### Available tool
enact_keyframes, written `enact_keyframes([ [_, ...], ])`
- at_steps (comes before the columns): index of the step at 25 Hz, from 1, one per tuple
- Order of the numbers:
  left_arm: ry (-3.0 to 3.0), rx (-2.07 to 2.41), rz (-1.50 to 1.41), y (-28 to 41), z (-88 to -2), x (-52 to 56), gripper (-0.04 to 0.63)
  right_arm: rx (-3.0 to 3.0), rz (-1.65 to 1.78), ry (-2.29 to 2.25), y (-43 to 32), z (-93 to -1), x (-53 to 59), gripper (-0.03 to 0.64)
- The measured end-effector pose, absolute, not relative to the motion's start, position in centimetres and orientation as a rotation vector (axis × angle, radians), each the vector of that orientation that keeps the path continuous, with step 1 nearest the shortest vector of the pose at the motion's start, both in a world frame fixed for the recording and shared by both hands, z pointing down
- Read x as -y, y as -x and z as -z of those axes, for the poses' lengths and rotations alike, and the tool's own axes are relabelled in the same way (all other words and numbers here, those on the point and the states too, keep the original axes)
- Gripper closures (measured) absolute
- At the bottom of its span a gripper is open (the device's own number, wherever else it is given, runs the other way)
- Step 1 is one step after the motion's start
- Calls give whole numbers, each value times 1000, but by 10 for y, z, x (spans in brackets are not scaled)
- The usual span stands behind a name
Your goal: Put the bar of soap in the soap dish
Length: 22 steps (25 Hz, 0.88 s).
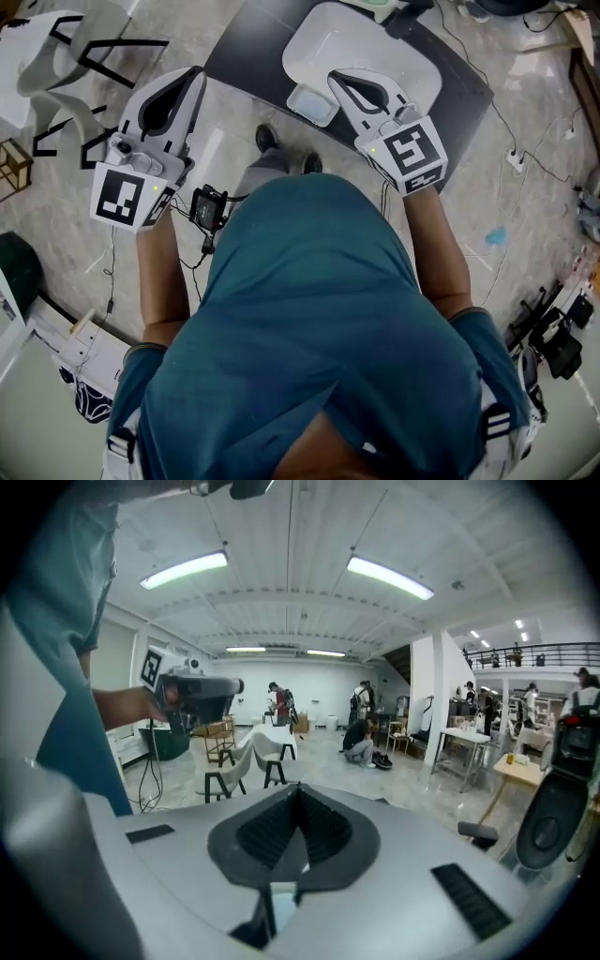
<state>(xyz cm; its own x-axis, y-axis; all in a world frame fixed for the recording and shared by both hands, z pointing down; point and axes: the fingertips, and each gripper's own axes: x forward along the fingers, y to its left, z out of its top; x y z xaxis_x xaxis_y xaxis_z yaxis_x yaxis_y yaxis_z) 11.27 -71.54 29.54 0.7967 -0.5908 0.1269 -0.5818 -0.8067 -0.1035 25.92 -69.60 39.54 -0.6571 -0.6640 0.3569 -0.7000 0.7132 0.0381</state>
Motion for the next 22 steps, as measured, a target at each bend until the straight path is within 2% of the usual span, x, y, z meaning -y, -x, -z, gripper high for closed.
enact_keyframes([
  [9, 2903, -938, 240, -137, -290, 699, 592, 2747, -5, -1132, -278, -301, 671, 604],
  [22, 2892, -929, 235, -157, -285, 677, 592, 2824, 103, -1135, -298, -252, 630, 604],
])
